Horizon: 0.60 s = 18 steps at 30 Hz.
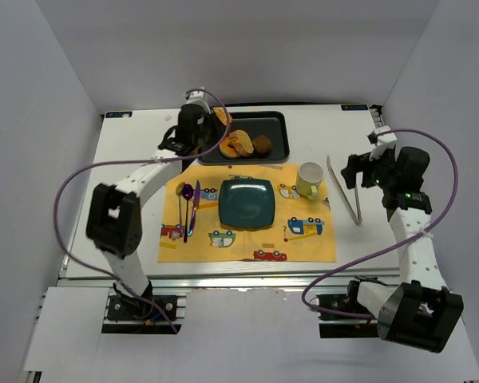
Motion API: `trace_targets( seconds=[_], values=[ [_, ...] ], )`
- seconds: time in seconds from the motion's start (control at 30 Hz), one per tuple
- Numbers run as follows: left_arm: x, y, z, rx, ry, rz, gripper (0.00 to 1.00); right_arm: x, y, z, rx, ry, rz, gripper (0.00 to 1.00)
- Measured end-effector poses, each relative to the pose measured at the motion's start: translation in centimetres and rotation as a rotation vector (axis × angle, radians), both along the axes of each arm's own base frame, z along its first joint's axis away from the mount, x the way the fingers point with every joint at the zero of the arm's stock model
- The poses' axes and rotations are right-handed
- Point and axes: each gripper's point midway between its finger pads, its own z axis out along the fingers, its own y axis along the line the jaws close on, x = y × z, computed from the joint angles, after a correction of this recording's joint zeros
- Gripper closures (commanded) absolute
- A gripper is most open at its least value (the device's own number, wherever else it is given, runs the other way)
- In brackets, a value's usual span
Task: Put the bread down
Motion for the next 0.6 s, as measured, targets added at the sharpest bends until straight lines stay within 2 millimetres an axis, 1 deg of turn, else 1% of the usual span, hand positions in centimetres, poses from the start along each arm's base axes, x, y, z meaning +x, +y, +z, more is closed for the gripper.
trace_targets(
  seconds=[0.03, 0.07, 0.1, 0.17, 0.2, 0.23, 0.27, 0.3, 0.33, 0.37, 0.4, 0.43, 0.5, 0.6],
  values=[
    [-0.9, 0.4, 2.4, -0.023, -0.043, 0.003, 1.00, -0.5, -0.8, -0.4, -0.027, -0.005, 0.009, 0.11],
    [-1.8, 0.9, 4.1, -0.033, -0.086, 0.007, 1.00, -0.9, -1.4, -0.8, -0.046, -0.006, 0.016, 0.14],
    [-3.2, 1.8, 5.4, -0.037, -0.117, 0.015, 1.00, -1.2, -1.9, -1.2, -0.057, -0.001, 0.019, 0.24],
    [-6.7, 3.9, 7.1, -0.038, -0.159, 0.044, 1.00, -1.5, -3.1, -2.3, -0.069, 0.026, 0.027, 0.48],
    [-8.5, 5.1, 7.3, -0.035, -0.172, 0.061, 0.91, -1.6, -3.5, -3.0, -0.067, 0.048, 0.032, 0.68],
    [-10.1, 6.2, 7.4, -0.031, -0.182, 0.079, 0.78, -1.6, -3.9, -4.0, -0.070, 0.076, 0.035, 0.74],
    [-11.5, 7.2, 7.4, -0.025, -0.191, 0.098, 0.63, -1.8, -4.3, -5.1, -0.062, 0.115, 0.034, 0.72],
    [-13.0, 8.2, 6.9, -0.016, -0.186, 0.116, 0.41, -1.9, -4.5, -6.1, -0.056, 0.149, 0.037, 0.66],
    [-14.1, 9.1, 6.3, -0.006, -0.183, 0.135, 0.35, -2.0, -4.7, -7.3, -0.054, 0.186, 0.039, 0.55],
    [-15.3, 10.0, 5.5, 0.000, -0.172, 0.155, 0.31, -2.2, -4.9, -8.3, -0.051, 0.224, 0.041, 0.26],
    [-16.5, 10.8, 4.5, 0.007, -0.155, 0.175, 0.29, -2.4, -5.0, -9.3, -0.050, 0.257, 0.041, 0.13],
    [-17.6, 11.6, 3.6, 0.012, -0.138, 0.196, 0.28, -2.5, -5.2, -10.2, -0.059, 0.285, 0.044, 0.11],
    [-19.3, 12.8, 2.2, 0.014, -0.120, 0.228, 0.28, -2.5, -5.6, -11.6, -0.092, 0.323, 0.032, 0.11],
    [-21.6, 14.1, 0.3, -0.011, -0.099, 0.265, 0.27, -2.5, -6.5, -13.6, -0.164, 0.374, -0.016, 0.11]
  ],
)
